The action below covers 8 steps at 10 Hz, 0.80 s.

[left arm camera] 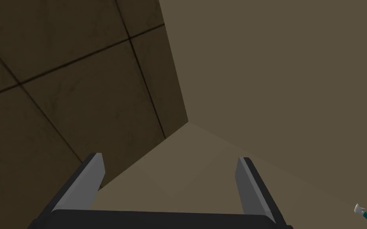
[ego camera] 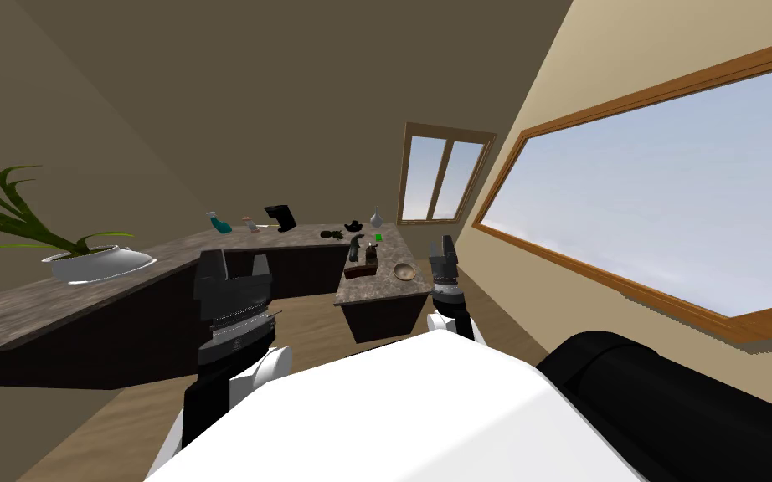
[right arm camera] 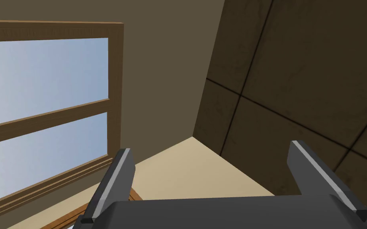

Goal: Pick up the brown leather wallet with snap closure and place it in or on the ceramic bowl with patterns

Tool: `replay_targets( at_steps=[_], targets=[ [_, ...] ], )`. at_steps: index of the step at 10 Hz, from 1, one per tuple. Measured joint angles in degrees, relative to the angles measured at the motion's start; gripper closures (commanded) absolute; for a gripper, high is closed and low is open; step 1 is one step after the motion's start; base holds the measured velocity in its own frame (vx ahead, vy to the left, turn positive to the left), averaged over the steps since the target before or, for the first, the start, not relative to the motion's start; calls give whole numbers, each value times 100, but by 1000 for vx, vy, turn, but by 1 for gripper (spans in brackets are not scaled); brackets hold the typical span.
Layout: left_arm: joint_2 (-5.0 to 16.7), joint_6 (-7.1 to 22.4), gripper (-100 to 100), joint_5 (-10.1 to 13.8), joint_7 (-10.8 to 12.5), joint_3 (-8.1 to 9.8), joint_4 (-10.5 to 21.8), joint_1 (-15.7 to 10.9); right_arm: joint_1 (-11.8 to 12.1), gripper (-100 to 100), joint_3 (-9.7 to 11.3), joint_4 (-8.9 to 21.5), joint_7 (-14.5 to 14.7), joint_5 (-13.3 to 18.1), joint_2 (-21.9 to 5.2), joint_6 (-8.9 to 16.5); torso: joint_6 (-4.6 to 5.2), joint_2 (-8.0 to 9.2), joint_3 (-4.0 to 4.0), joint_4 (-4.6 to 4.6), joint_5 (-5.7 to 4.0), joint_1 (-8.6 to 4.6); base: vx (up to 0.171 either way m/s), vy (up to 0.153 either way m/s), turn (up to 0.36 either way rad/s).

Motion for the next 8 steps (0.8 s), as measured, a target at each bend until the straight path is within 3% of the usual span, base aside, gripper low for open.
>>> replay_targets(
  at_steps=[2,5,8],
  targets=[
    [311,188,-100,48,12,-2,85,-142,0,0,0,0,0,0,0,0,1,5,3,1,1,5,-23,11,-39],
    [683,694,-100,128,-22,-144,354,-510,0,0,0,0,0,0,0,0,1,7,4,1,2,7,-23,14,-41],
    [817,1044,-100,204,-26,-204,612,-802,0,0,0,0,0,0,0,0,0,5,3,1,0,2,-18,2,-41]
  ],
)
